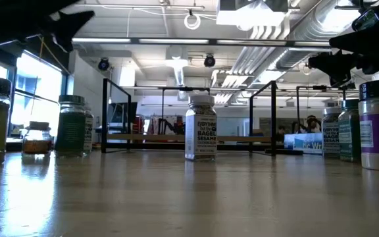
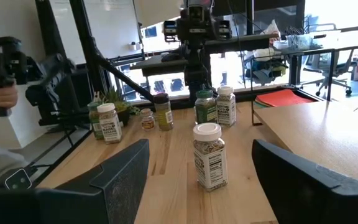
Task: Shelf spices
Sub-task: Put the center white seasoning bottle on the shelf
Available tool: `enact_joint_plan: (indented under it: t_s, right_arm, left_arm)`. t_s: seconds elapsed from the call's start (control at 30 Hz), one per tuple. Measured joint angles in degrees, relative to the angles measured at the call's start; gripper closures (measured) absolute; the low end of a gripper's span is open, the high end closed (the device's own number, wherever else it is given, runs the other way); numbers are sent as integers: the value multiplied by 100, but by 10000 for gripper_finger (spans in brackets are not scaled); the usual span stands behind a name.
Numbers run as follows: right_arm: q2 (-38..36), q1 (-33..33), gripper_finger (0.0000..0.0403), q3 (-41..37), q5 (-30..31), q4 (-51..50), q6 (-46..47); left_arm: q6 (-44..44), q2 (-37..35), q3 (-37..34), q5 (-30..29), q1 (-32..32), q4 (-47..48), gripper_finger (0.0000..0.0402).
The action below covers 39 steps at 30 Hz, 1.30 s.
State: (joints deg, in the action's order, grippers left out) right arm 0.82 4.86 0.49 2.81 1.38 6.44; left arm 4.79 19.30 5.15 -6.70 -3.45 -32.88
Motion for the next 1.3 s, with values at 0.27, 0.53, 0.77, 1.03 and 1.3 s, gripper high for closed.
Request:
enact_joint_plan:
  t_s: [0.27,0.53,0.77,1.03,1.3]
  right_arm:
    - [0,-1,123,0,0,0,4]
    - [0,0,123,0,0,1,10]
    - [-2,0,123,-1,0,0,0]
    - [-2,0,123,-1,0,0,10]
    - [-4,0,123,0,0,1,1]
  left_arm:
    - [-45,3010,1295,268,-23,-98,193]
    - [-85,4926,2091,300,64,-640,193]
    - [-1591,6495,3201,-606,598,-108,193]
    - [-917,7345,4182,-872,792,1109,152]
    - [-583,7319,4479,-1415,825,1680,102]
